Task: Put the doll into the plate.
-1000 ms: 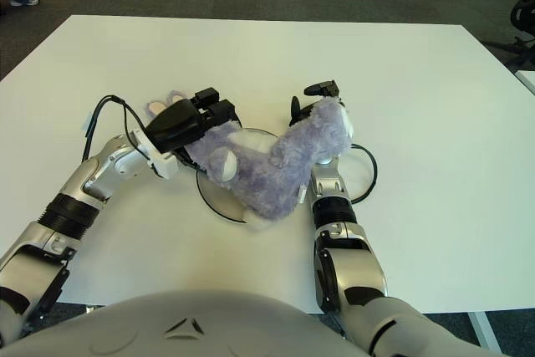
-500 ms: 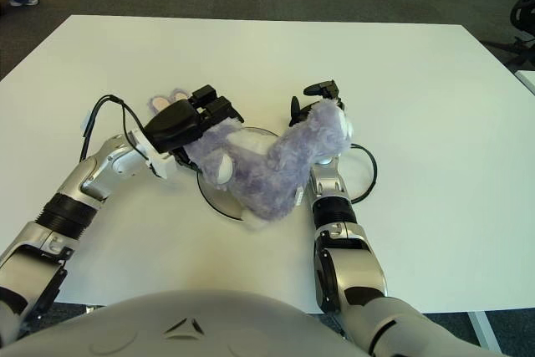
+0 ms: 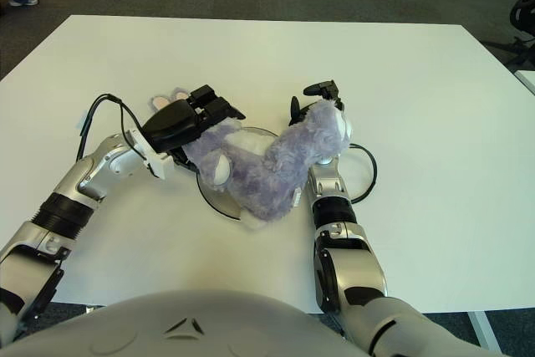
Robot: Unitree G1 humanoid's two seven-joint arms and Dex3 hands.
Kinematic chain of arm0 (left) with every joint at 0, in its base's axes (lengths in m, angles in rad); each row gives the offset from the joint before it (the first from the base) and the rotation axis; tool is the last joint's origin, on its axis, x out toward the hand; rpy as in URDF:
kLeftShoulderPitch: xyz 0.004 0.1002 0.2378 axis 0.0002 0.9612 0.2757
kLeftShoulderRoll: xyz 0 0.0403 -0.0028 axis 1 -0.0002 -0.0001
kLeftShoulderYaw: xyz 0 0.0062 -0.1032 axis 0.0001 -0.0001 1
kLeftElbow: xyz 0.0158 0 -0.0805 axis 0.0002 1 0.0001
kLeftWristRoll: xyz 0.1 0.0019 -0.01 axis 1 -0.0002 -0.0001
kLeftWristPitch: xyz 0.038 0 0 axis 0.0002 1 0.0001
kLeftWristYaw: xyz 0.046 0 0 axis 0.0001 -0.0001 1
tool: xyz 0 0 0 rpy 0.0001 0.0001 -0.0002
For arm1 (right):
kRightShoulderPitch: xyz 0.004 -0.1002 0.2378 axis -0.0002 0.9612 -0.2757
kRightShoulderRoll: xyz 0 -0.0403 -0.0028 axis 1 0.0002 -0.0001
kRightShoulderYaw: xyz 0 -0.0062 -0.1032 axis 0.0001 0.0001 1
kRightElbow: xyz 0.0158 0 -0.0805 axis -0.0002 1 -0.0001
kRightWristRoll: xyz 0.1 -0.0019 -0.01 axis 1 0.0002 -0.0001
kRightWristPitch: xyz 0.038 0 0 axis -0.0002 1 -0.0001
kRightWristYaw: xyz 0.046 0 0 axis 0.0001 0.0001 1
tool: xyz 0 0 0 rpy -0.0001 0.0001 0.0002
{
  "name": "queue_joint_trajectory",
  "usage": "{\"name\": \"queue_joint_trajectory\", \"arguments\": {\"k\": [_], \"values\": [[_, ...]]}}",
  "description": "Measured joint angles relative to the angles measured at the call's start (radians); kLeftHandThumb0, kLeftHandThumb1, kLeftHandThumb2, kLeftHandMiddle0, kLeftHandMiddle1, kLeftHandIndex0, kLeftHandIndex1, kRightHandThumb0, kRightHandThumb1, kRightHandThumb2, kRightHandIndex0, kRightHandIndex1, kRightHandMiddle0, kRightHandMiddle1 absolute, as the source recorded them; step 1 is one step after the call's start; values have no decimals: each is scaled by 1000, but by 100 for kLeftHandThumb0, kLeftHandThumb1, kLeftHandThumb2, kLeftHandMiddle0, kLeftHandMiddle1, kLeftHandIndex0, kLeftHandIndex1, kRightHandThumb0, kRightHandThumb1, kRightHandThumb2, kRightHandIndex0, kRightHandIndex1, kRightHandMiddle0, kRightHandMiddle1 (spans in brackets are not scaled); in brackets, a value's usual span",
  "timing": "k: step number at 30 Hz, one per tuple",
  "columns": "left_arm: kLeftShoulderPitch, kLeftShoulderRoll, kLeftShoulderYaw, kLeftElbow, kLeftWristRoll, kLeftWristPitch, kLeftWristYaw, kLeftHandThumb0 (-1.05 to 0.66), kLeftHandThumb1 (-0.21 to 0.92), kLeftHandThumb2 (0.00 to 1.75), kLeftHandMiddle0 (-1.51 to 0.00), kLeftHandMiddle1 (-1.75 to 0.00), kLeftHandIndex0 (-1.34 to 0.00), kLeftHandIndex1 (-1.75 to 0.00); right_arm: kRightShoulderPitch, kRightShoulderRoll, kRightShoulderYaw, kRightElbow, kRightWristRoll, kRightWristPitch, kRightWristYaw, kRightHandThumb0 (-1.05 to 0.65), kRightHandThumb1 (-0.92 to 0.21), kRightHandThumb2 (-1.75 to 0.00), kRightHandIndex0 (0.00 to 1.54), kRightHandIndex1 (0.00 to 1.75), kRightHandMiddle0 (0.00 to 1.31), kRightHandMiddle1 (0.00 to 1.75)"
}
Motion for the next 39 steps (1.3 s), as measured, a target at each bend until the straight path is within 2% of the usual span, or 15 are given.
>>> {"name": "queue_joint_trajectory", "arguments": {"k": [4, 7, 10, 14, 23, 33, 39], "values": [[0, 3, 1, -1, 0, -1, 0, -69, 59, 61, -3, -78, 0, -51, 0, 0, 0, 0, -1, 0, -1, -1, -34, -121, 73, 153, 39, 167], [0, 8, 1, 0, -15, -7, -2, -79, 73, 45, -7, -49, 0, -33, 0, 0, 0, 0, -1, 1, -2, -1, -34, -121, 73, 153, 39, 166], [0, 11, 2, 7, -44, -15, -12, -86, 83, 36, -9, -32, 0, -23, 0, 0, 0, 0, -1, 0, -2, -1, -34, -121, 73, 153, 40, 166], [0, 17, 1, 15, -99, -18, -53, -93, 90, 38, -7, -14, 0, -10, 0, 0, 0, 0, -1, 0, -2, -1, -34, -121, 73, 153, 40, 166], [0, 36, -1, -5, -210, 17, -196, -101, 92, 53, 0, -1, 0, 0, 0, 0, 2, 0, -5, 0, -11, -1, -35, -119, 73, 153, 40, 165], [1, 39, 7, -32, -266, 48, -261, -103, 92, 68, 0, 0, 0, 0, 0, -1, 7, 0, -23, 0, -25, -1, -35, -118, 73, 153, 41, 164], [14, 34, 22, -34, -399, 50, -305, -99, 92, 73, -4, -2, 0, 0, 0, -1, 5, 1, -25, 0, -25, -1, -35, -118, 73, 153, 41, 164]]}}
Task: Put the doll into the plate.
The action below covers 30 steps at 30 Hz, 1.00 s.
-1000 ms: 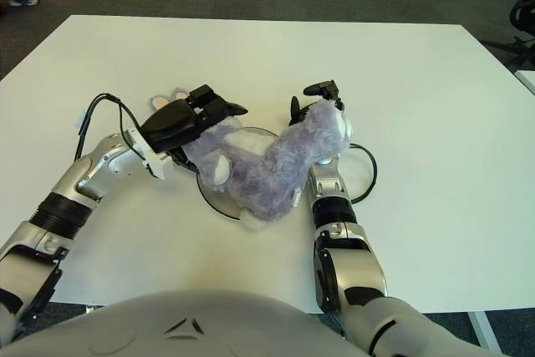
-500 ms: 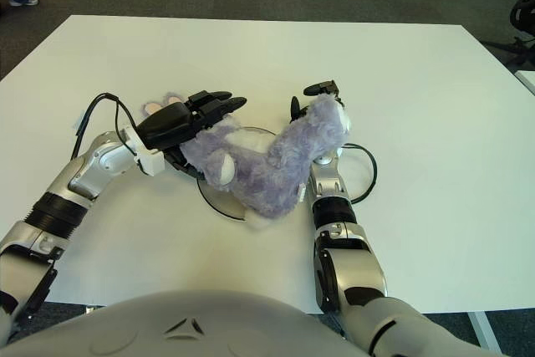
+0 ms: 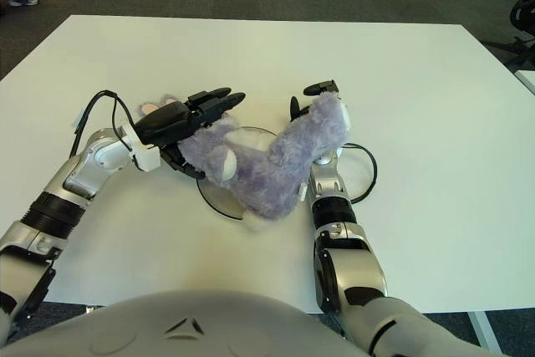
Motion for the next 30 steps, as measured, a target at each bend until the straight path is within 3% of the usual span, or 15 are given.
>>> {"name": "queue_joint_trajectory", "arguments": {"k": [8, 14, 17, 21, 26, 30], "values": [[33, -4, 48, -1, -37, 1, 2, -103, 92, 101, -10, -3, 0, 0, 0, 0, -2, 0, 1, 0, 5, -1, -35, -119, 74, 152, 40, 165], [59, -8, 105, 17, -4, -45, 73, -105, 92, 115, -10, -3, 0, 0, 0, 0, -4, 1, 1, 0, 9, -1, -35, -119, 74, 152, 40, 165], [86, -2, 153, 16, 2, -65, 113, -105, 92, 117, -10, -2, 0, 0, -1, 2, -3, 1, 1, 0, 10, -1, -34, -119, 74, 152, 40, 165], [107, -18, 191, 7, -17, -13, 142, -105, 92, 119, -11, -2, 0, 0, -1, 0, -7, 1, 1, 5, 7, -1, -34, -119, 74, 152, 40, 165], [95, -64, 189, 52, -82, 35, 127, -105, 92, 122, -10, -1, 0, 0, -1, -1, -9, 5, 0, 7, 5, -1, -34, -119, 74, 152, 40, 165], [92, -84, 189, 81, -132, 1, 106, -105, 92, 122, -8, 0, 0, 0, -4, 0, -5, 7, -1, 7, 2, -1, -35, -119, 74, 152, 40, 165]]}}
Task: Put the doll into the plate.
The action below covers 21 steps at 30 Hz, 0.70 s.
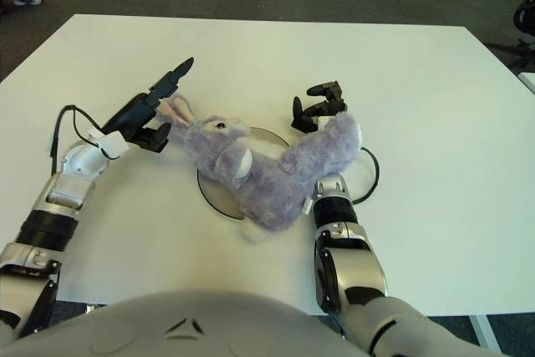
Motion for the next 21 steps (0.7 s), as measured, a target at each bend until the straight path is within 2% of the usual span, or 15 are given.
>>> {"name": "queue_joint_trajectory", "arguments": {"k": [8, 10, 14, 16, 18, 21], "values": [[-16, 6, 12, 39, -49, -73, -34, -105, 92, 117, -4, 0, 0, 0, -2, -2, 2, 2, 0, 0, -5, -1, -35, -118, 73, 152, 40, 165], [-21, 7, 11, 50, -100, -66, -75, -105, 92, 113, -3, 0, 0, 0, -2, -3, 2, 3, 0, 0, -5, -1, -35, -118, 73, 151, 40, 165], [-39, -2, 16, 92, -270, 10, -209, -105, 92, 109, -5, -2, 0, 0, -2, -3, 1, 4, 0, 0, -5, -1, -35, -118, 73, 151, 40, 165], [-57, -13, 28, 147, -293, 16, -231, -105, 92, 110, -8, -3, 0, 0, -2, -3, 1, 5, 0, 0, -5, -1, -35, -118, 73, 151, 40, 165], [-73, -33, 53, 216, -275, 0, -200, -105, 92, 111, -14, -5, -1, -1, -2, -3, 1, 6, 0, 0, -5, -1, -35, -118, 73, 151, 40, 165], [-71, -65, 98, 253, -219, -1, -81, -105, 92, 110, -20, -8, -3, -2, -3, -1, 2, 6, 1, -1, -1, -1, -35, -118, 73, 152, 40, 165]]}}
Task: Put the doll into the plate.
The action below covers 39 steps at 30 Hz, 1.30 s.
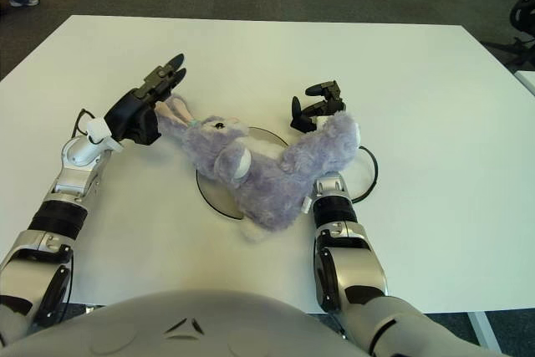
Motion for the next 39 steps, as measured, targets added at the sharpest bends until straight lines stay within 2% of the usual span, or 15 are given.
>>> {"name": "queue_joint_trajectory", "arguments": {"k": [2, 6, 7, 9, 11, 13, 14, 16, 18, 23, 24, 27, 31, 34, 39], "values": [[2, -20, 20, -2, 32, 3, 61, -105, 92, 109, -24, -10, -5, -4, 0, 0, -1, 0, 1, 0, 1, -1, -35, -118, 73, 152, 40, 165], [7, -60, 46, -46, 93, 62, 183, -103, 92, 105, -31, -21, -1, -26, -1, -1, -5, 0, 1, 0, 3, -1, -35, -118, 73, 152, 40, 165], [7, -71, 54, -57, 105, 83, 214, -102, 92, 104, -31, -29, -1, -33, -1, -1, -7, 0, 1, 0, 3, -1, -35, -118, 73, 152, 40, 165], [5, -87, 70, -60, 113, 117, 257, -99, 92, 101, -28, -49, 0, -58, -1, -1, -9, 1, 1, 0, 6, -1, -35, -118, 73, 152, 40, 165], [2, -89, 87, -41, 113, 133, 279, -97, 92, 99, -26, -60, 0, -71, -2, -2, -11, 2, 1, 0, 8, -1, -35, -118, 73, 152, 40, 165], [-6, -89, 105, 3, 113, 133, 296, -94, 92, 96, -23, -86, 0, -89, -2, -2, -12, 4, 1, -2, 11, -1, -35, -118, 73, 152, 40, 165], [-11, -89, 114, 30, 112, 133, 309, -90, 92, 94, -25, -115, 0, -104, -2, -3, -12, 5, 1, -3, 15, -1, -35, -118, 73, 152, 40, 165], [-14, -93, 132, 69, 116, 137, 348, -86, 92, 91, -30, -144, 0, -120, -2, -6, -13, 7, 1, -7, 20, -1, -35, -119, 73, 152, 40, 165], [-14, -101, 144, 83, 121, 148, 385, -81, 92, 87, -37, -162, 0, -135, -2, -11, -14, 11, 1, -11, 25, -1, -35, -119, 74, 152, 40, 165], [-14, -125, 158, 86, 126, 170, 442, -71, 92, 80, -45, -173, 0, -156, -4, -22, -17, 20, 3, -21, 36, -1, -35, -119, 74, 152, 40, 166], [-15, -129, 159, 85, 125, 172, 448, -58, 92, 70, -51, -173, -7, -163, -5, -23, -18, 21, 4, -21, 39, -1, -34, -119, 74, 152, 40, 166], [-20, -145, 164, 85, 122, 183, 462, -43, 92, 58, -61, -174, -15, -171, -8, -26, -18, 26, 6, -25, 45, -1, -34, -120, 74, 152, 40, 166], [-27, -165, 167, 79, 110, 203, 468, -37, 92, 54, -70, -175, -19, -174, -10, -27, -18, 34, 9, -32, 53, -1, -34, -120, 74, 152, 40, 166], [-30, -178, 168, 67, 99, 235, 468, -36, 88, 58, -77, -175, -22, -174, -12, -31, -18, 39, 14, -35, 61, -1, -34, -120, 74, 152, 40, 166], [-31, -197, 172, 46, 77, 292, 468, -38, 75, 75, -89, -175, -30, -175, -15, -36, -18, 44, 20, -35, 62, -1, -34, -120, 74, 153, 40, 165]]}}
